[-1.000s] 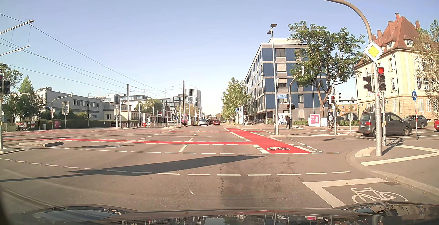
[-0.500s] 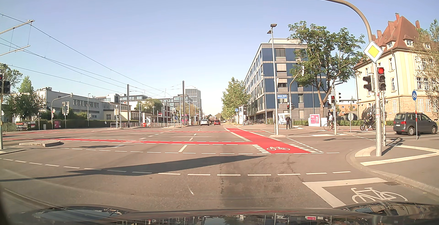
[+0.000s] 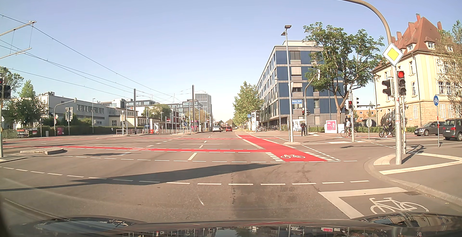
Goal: Follow the waypoints while adhering to traffic rules and regulations
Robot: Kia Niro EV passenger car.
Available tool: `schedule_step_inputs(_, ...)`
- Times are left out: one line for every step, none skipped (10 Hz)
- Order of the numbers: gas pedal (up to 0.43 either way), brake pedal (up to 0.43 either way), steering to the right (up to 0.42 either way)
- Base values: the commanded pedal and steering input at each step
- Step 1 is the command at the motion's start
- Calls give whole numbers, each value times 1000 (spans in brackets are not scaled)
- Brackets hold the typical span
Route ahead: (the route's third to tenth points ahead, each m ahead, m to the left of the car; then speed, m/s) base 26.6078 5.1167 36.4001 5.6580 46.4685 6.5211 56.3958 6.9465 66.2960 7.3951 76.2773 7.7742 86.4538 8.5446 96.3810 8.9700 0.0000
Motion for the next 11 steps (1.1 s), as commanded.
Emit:
schedule_step_inputs(0, 177, -51)
schedule_step_inputs(0, 177, -51)
schedule_step_inputs(0, 177, -51)
schedule_step_inputs(0, 177, -51)
schedule_step_inputs(0, 177, -51)
schedule_step_inputs(0, 177, -51)
schedule_step_inputs(0, 177, -51)
schedule_step_inputs(0, 177, -51)
schedule_step_inputs(0, 177, -51)
schedule_step_inputs(0, 177, -51)
schedule_step_inputs(0, 177, -51)
